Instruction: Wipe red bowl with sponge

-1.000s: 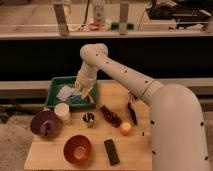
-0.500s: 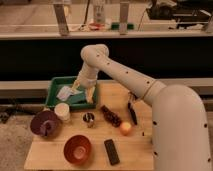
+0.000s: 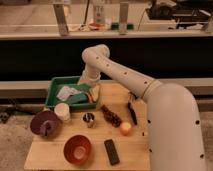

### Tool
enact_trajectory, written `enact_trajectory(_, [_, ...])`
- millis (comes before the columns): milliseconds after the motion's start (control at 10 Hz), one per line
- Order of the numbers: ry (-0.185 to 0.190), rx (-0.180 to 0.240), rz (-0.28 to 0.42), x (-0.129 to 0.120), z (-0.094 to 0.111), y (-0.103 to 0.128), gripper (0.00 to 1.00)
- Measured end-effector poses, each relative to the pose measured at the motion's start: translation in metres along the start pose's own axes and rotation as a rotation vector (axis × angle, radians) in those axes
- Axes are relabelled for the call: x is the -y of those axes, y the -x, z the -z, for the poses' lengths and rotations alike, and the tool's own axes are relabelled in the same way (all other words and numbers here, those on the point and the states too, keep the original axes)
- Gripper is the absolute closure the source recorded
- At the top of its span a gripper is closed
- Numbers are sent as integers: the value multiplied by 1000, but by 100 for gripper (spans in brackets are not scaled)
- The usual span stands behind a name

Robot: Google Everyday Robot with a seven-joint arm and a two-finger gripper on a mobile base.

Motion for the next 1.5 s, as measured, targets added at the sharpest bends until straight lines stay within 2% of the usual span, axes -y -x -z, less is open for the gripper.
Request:
enact_trajectory(100, [3, -23, -82, 9, -17, -17, 20])
enact_trajectory(300, [4, -39, -127, 22, -27, -35, 20])
enact_trajectory(500, [-4, -44, -137, 36, -30, -40, 20])
enact_trajectory(600, [-20, -41, -134, 58, -35, -40, 20])
enact_trajectory(700, [-32, -38, -130, 71, -40, -34, 20])
enact_trajectory(900, [-44, -29, -127, 85, -52, -25, 20])
enact_trajectory(1200, [-46, -39, -153, 92, -74, -19, 20])
enact_trajectory(1300, [-36, -37, -160, 91, -84, -12, 20])
enact_trajectory(1500, [-8, -51, -178, 80, -100, -12, 20])
